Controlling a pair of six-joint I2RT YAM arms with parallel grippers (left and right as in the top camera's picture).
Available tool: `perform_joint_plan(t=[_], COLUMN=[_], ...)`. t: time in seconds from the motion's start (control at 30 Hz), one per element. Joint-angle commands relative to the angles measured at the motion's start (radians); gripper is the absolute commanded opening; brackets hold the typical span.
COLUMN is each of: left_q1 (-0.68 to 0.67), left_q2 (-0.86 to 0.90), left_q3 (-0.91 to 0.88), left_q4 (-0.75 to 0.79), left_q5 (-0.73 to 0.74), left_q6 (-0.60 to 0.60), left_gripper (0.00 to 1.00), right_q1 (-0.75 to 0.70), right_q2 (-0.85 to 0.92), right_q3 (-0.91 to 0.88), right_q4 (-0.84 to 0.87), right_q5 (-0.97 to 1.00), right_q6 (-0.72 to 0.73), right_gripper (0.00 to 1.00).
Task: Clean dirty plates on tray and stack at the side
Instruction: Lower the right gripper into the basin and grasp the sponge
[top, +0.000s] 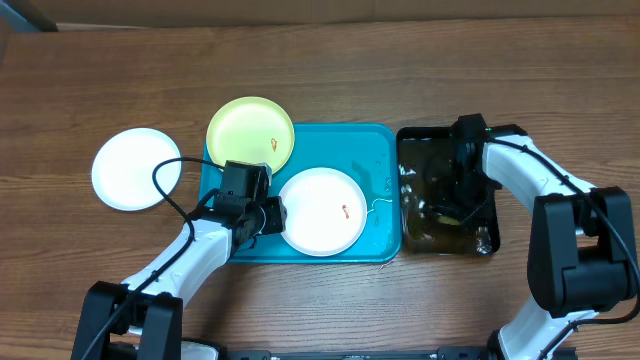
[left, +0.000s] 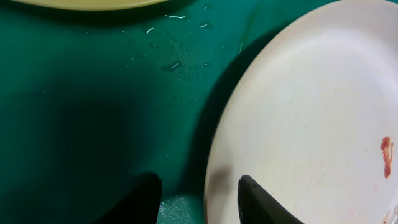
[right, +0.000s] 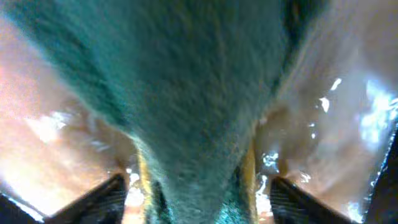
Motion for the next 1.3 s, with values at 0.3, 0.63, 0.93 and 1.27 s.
perform_joint_plan(t=[0.3,0.63,0.93,1.27], left_q1=[-0.005,-0.005,-0.005,-0.005], left_q2=[0.008,0.008,0.008,0.008], left_q3=[0.0,0.0,0.0,0.0], left_q4=[0.004,0.004,0.004,0.005], left_q5=[0.005,0.005,0.005,0.021], left_q6=[-0.01,-0.01,-0.01,-0.01], left_gripper=[0.44,0.44,0.44,0.38], right_q1=[-0.003,-0.003,-0.003,-0.004], right_q2=[0.009,0.011,0.011,0.009], right_q3=[0.028,0.012,0.012,0.09], right_q4=[0.196,0.244,0.155,0.042], right_q5=[0.028,0.027,0.028,0.028], right_q6=[-0.015,-0.012,-0.014,-0.032], right_gripper=[0.93,0.04,0.53,0.04])
